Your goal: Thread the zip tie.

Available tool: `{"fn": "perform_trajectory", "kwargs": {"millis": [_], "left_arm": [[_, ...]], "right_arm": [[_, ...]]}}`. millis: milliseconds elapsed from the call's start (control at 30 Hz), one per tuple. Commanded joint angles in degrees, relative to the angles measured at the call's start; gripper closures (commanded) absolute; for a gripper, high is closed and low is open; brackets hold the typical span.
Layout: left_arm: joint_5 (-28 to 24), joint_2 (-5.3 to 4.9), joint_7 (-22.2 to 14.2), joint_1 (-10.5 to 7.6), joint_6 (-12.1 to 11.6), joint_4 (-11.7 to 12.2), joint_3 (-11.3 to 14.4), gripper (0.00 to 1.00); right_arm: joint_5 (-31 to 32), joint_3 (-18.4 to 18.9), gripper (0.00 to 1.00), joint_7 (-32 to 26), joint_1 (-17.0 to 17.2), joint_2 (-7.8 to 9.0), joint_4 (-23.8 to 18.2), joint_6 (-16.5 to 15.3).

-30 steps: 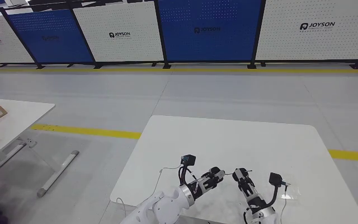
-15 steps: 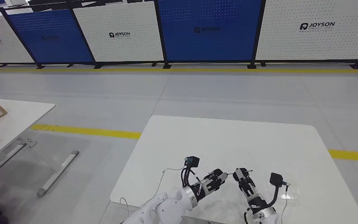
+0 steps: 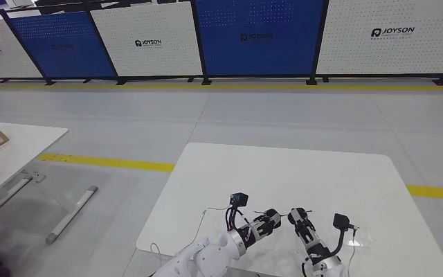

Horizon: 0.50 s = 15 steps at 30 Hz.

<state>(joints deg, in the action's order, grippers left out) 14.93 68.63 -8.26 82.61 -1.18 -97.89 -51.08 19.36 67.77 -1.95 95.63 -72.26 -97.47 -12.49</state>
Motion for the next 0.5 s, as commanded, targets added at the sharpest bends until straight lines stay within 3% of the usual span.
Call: {"fn": "perform_trajectory", "kwargs": {"millis": [0,467], "left_arm": [[0.1,0.02,-0.1,-0.03,0.0,0.1,0.1,1.00],[1.2,0.07,-0.9,-0.09,-1.1,-0.3,0.7,1.00]], "right_arm": [[0.1,0.1,1.00,0.0,0.1,0.00,0.0,-0.1],[0.3,0.3,1.00,-0.7,0.3,-0.04,-0.4,-0.1]]}}
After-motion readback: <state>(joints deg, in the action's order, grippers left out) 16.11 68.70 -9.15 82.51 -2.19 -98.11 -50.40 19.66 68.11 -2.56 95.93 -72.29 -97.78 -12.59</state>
